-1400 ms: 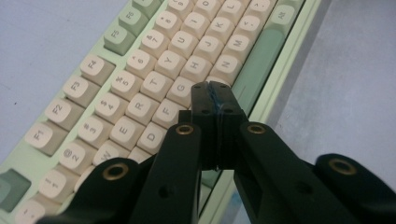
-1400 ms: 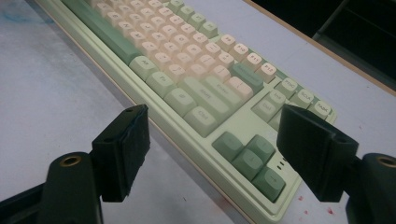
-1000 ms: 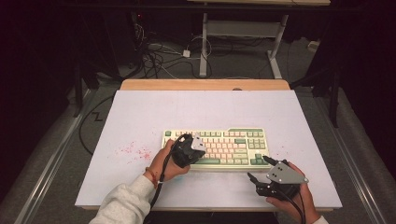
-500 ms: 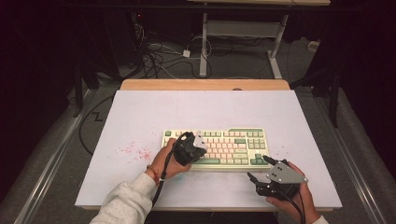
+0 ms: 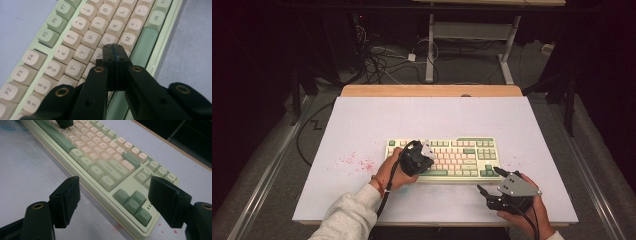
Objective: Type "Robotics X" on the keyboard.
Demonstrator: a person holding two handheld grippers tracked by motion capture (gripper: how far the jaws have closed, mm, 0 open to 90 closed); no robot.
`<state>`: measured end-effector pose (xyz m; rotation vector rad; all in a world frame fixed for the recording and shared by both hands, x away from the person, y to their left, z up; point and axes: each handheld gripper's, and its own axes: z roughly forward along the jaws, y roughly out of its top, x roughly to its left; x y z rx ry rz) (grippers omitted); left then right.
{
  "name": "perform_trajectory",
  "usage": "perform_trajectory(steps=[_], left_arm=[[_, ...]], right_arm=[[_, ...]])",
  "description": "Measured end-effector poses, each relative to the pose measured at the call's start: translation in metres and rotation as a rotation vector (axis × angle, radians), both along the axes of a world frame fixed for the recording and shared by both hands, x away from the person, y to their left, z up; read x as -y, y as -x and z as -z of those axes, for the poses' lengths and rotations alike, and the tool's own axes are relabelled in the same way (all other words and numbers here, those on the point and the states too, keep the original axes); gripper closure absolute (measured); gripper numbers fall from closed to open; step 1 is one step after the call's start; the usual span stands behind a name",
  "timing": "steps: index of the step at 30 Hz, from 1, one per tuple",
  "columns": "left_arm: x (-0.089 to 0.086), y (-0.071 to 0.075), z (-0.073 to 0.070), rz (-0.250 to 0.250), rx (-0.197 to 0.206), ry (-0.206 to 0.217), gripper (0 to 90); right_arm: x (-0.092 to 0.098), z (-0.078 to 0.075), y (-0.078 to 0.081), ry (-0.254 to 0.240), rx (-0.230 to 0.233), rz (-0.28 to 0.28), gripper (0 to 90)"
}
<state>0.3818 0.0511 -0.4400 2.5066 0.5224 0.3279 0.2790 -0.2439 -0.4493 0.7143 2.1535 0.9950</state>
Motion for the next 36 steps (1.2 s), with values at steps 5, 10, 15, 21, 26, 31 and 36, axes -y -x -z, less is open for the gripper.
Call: perform_trajectory(steps=[5, 10, 15, 21, 26, 31, 36], left_arm=[[-0.001, 0.002, -0.002, 0.003, 0.008, 0.002, 87.1], [0.001, 0.002, 0.003, 0.010, 0.007, -0.036, 87.2], [-0.002, 0.004, -0.002, 0.000, 0.034, -0.011, 87.1], [-0.017, 0.011, -0.016, -0.013, 0.082, 0.061, 84.5], [-0.025, 0.015, -0.019, -0.025, 0.130, 0.084, 78.9], [-0.031, 0.018, -0.019, -0.041, 0.157, 0.093, 67.6], [-0.041, 0.024, -0.019, -0.061, 0.224, 0.100, 48.8]], right_arm=[[0.000, 0.001, 0.000, 0.003, -0.004, -0.002, 25.8], [-0.001, 0.001, -0.001, 0.011, -0.008, -0.001, 25.9], [-0.001, 0.001, -0.001, 0.014, -0.004, 0.001, 25.9], [0.000, -0.001, 0.000, 0.010, -0.004, 0.001, 28.1], [0.000, -0.002, 0.000, 0.007, 0.004, 0.000, 27.5], [0.000, -0.001, -0.001, 0.006, 0.004, 0.003, 26.9], [0.001, -0.002, -0.001, 0.002, 0.004, 0.003, 27.1]])
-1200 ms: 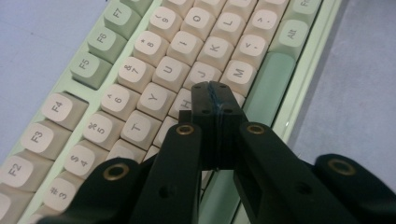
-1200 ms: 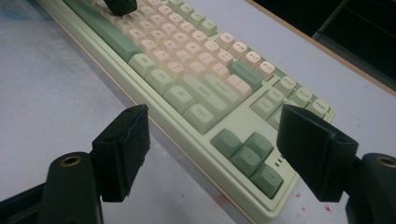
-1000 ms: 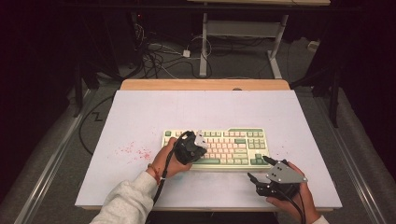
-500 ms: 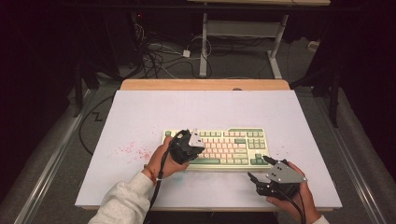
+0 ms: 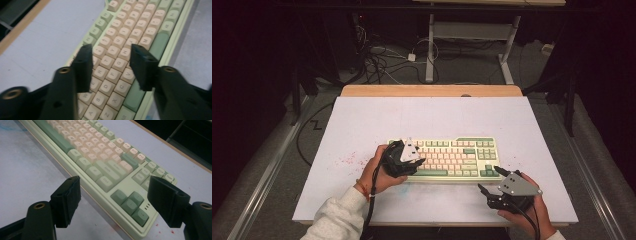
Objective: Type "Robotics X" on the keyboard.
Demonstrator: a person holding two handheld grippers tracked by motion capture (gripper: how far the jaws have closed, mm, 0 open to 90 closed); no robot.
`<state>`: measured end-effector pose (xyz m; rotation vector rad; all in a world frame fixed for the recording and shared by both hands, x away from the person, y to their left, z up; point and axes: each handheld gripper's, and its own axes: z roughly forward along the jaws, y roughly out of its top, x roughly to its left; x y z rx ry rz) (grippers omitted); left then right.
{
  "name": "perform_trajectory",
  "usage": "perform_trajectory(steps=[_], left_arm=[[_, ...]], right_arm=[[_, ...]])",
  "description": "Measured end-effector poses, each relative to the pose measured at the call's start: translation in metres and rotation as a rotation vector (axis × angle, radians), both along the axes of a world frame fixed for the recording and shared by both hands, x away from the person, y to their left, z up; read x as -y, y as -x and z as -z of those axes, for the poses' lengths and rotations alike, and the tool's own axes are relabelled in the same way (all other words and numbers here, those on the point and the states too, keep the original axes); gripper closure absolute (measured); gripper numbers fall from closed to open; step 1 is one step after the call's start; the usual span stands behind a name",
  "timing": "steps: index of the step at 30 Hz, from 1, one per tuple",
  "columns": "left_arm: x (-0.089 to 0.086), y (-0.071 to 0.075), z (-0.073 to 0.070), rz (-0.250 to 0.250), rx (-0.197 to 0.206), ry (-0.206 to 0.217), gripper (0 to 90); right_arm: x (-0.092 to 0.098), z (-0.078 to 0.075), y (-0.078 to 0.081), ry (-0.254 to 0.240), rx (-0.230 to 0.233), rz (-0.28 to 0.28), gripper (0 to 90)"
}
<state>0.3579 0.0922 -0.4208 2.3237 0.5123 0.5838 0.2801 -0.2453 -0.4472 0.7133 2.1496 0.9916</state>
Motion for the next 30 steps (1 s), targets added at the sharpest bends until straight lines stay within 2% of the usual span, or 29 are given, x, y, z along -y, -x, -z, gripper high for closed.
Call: perform_trajectory(steps=[1, 2, 3, 6, 9, 19, 30], left_arm=[[-0.005, 0.003, 0.000, -0.008, 0.017, 0.021, 46.8], [-0.005, 0.003, 0.000, -0.008, 0.017, 0.021, 43.4], [-0.010, 0.007, -0.001, -0.017, 0.041, 0.039, 38.9], [-0.014, 0.010, 0.000, -0.023, 0.049, 0.063, 28.3], [-0.020, 0.014, 0.002, -0.041, 0.066, 0.067, 23.1], [-0.039, 0.026, 0.011, -0.068, 0.096, 0.088, 18.8], [-0.056, 0.036, 0.020, -0.109, 0.118, 0.076, 17.2]], right_arm=[[0.000, 0.000, 0.000, 0.001, 0.002, 0.002, 27.2], [0.000, 0.000, 0.000, 0.002, 0.002, 0.002, 27.2], [0.001, 0.000, 0.000, -0.001, 0.002, 0.004, 27.2], [0.001, 0.000, -0.001, -0.001, 0.002, 0.007, 27.2], [0.002, -0.001, -0.001, -0.002, 0.007, 0.010, 27.2], [0.001, -0.001, -0.002, 0.000, 0.006, 0.012, 27.1], [0.000, -0.001, -0.003, -0.012, 0.002, 0.008, 27.9]])
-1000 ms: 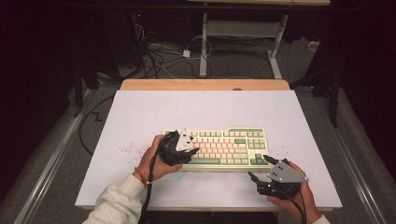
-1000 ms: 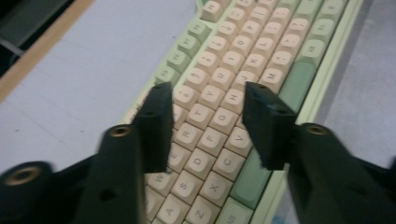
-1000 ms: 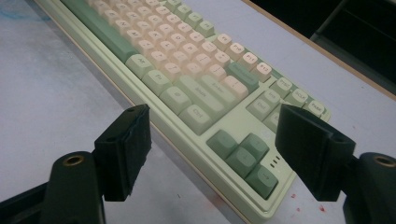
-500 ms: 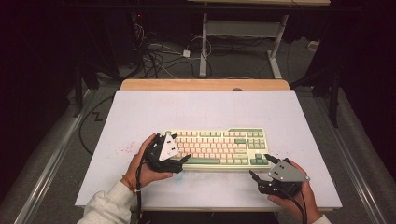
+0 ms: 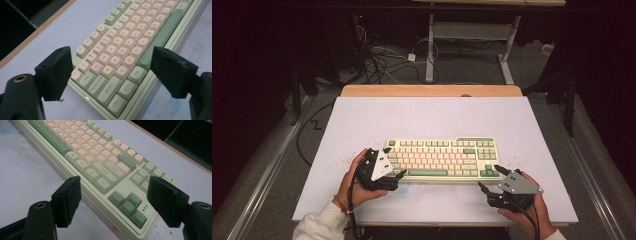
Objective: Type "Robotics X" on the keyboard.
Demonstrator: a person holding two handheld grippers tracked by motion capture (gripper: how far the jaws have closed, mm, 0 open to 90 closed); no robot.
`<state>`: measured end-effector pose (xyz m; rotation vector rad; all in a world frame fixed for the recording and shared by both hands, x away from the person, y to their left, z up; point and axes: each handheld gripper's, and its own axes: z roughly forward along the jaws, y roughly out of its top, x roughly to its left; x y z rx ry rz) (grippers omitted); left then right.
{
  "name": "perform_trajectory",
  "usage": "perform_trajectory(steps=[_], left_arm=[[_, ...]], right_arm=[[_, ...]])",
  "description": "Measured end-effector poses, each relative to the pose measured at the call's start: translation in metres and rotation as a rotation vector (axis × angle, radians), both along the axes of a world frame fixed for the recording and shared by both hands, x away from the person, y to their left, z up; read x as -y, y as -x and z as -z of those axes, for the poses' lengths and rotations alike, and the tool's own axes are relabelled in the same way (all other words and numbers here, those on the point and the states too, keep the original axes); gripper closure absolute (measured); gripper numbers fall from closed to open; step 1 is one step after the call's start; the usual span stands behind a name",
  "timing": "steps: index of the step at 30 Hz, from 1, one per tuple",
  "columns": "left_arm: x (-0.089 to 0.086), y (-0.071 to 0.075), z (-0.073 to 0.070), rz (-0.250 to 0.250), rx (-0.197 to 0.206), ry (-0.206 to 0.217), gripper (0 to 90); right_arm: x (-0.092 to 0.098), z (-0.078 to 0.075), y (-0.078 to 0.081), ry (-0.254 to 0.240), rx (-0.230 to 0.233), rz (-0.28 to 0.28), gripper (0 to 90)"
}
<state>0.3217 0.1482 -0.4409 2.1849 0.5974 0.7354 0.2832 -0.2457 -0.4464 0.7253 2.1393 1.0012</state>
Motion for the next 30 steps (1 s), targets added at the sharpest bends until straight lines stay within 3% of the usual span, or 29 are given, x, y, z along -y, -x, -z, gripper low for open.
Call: perform_trajectory(steps=[11, 19, 21, 25, 30], left_arm=[[-0.023, 0.013, 0.014, -0.045, -0.040, -0.018, 16.8], [-0.035, 0.020, 0.024, -0.068, -0.081, -0.016, 16.8], [-0.037, 0.022, 0.025, -0.070, -0.098, -0.007, 16.8], [-0.040, 0.025, 0.027, -0.073, -0.111, -0.011, 16.8], [-0.043, 0.025, 0.029, -0.086, -0.125, -0.005, 16.8]], right_arm=[[-0.003, -0.003, -0.009, -0.014, -0.014, -0.007, 35.5], [-0.015, -0.011, -0.024, -0.046, -0.063, -0.041, 57.0], [-0.021, -0.013, -0.033, -0.049, -0.099, -0.057, 67.5], [-0.034, -0.016, -0.044, -0.026, -0.133, -0.093, 80.4], [-0.051, -0.017, -0.054, 0.004, -0.164, -0.117, 87.6]])
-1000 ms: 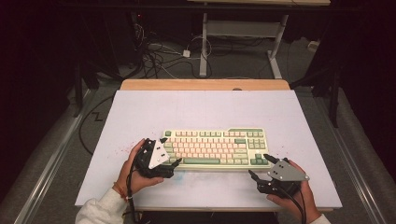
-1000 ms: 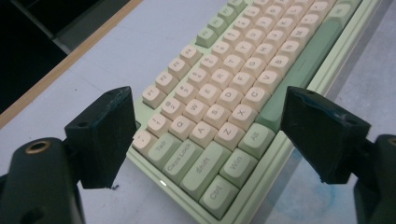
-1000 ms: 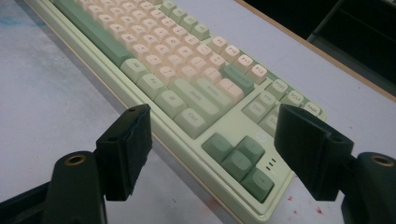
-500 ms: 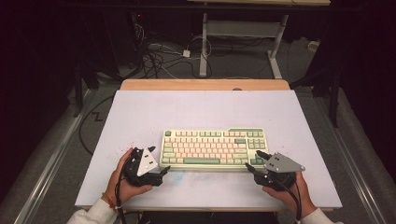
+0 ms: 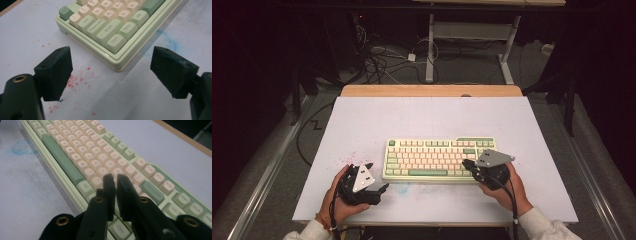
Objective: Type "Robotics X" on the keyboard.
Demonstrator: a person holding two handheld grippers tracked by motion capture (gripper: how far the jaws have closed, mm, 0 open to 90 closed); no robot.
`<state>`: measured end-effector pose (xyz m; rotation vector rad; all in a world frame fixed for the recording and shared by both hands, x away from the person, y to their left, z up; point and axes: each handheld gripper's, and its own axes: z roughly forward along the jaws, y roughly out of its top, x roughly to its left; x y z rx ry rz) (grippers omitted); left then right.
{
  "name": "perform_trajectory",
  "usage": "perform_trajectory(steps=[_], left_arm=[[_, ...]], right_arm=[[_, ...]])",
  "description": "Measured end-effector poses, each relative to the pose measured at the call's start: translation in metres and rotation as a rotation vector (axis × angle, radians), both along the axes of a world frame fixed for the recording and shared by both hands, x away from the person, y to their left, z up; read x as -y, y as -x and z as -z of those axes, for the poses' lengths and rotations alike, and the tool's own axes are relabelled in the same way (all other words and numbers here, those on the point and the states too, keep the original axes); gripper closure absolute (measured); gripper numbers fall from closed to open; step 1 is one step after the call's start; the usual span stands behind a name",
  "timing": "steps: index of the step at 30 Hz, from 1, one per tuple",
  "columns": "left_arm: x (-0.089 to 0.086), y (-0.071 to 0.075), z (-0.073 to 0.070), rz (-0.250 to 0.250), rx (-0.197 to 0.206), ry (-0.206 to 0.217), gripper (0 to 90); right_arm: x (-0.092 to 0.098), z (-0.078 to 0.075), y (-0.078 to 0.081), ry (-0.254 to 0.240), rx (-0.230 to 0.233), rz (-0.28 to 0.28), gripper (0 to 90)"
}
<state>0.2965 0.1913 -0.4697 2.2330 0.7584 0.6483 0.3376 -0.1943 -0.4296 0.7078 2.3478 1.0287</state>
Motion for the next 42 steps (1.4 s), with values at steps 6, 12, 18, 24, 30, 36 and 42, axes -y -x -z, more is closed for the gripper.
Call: perform_trajectory(steps=[6, 12, 18, 24, 30, 36, 42], left_arm=[[0.002, 0.000, 0.003, 0.006, -0.009, -0.026, 16.9], [0.000, 0.001, 0.004, 0.002, -0.014, -0.023, 16.9], [-0.002, 0.003, 0.005, -0.001, -0.020, -0.031, 16.9], [-0.002, 0.002, 0.007, -0.010, -0.034, -0.037, 17.2], [0.001, 0.001, 0.010, 0.008, -0.032, -0.065, 17.3], [0.000, -0.002, 0.009, 0.002, -0.030, -0.048, 17.3], [0.002, -0.002, 0.009, -0.001, -0.033, -0.052, 17.3]], right_arm=[[-0.029, 0.001, -0.020, 0.035, -0.016, -0.028, 89.8], [-0.044, 0.005, -0.040, 0.046, -0.045, -0.023, 89.7], [-0.052, 0.009, -0.048, 0.059, -0.061, -0.023, 89.7], [-0.058, 0.015, -0.057, 0.084, -0.063, -0.010, 88.9], [-0.062, 0.018, -0.061, 0.146, -0.108, -0.016, 89.5], [-0.052, 0.010, -0.057, 0.065, -0.074, 0.003, 88.6], [-0.038, 0.001, -0.050, 0.018, -0.037, 0.017, 84.3]])
